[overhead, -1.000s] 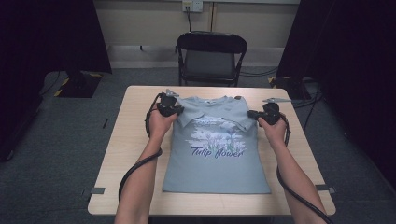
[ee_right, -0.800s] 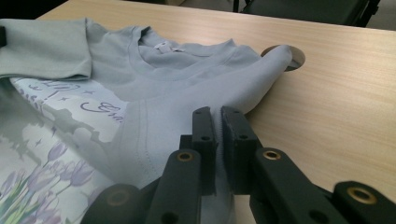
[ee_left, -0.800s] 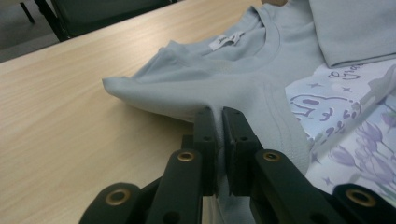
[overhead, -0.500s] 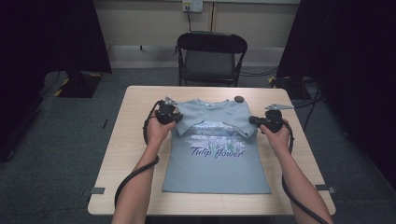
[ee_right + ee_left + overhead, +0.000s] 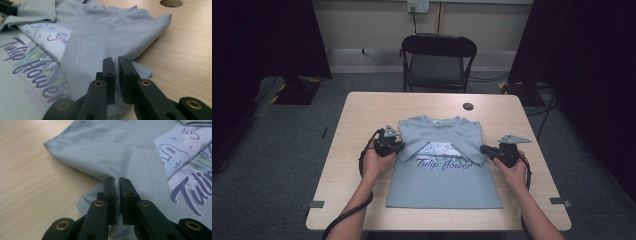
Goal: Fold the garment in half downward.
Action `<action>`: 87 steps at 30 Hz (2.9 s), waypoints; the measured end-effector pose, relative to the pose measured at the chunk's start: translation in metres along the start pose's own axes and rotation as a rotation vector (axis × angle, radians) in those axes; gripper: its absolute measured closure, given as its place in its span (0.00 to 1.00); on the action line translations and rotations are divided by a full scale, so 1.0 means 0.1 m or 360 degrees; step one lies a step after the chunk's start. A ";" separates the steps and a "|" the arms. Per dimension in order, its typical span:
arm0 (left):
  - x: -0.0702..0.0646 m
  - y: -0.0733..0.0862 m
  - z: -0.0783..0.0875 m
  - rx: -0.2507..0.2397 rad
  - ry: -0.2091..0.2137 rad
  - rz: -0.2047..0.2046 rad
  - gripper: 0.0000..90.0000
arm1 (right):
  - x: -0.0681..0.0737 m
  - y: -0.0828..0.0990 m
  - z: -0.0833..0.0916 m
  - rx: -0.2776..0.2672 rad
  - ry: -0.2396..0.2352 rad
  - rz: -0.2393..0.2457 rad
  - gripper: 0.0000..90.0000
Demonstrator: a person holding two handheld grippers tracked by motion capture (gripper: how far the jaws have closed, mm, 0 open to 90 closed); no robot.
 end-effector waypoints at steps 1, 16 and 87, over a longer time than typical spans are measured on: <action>-0.02 0.03 0.01 0.0010 0.0007 -0.0004 0.94 | 0.02 0.04 0.02 0.0005 0.0005 0.0025 0.93; -0.16 0.20 0.02 -0.0025 -0.0087 -0.0025 0.89 | 0.14 0.21 -0.03 0.0156 0.0078 0.0248 0.91; 0.46 -0.62 -0.30 0.0011 -0.0076 0.0180 0.93 | -0.51 -0.55 -0.52 0.0081 0.0060 -0.0116 0.94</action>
Point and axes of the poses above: each handheld gripper's, and its own axes: z roughly backward along the jaws, y roughly out of its underside, x roughly to its left, the point moved 8 cm from there along -z, roughly forward along the jaws, and after that the axes turned 1 degree about x, right-handed, at the moved point
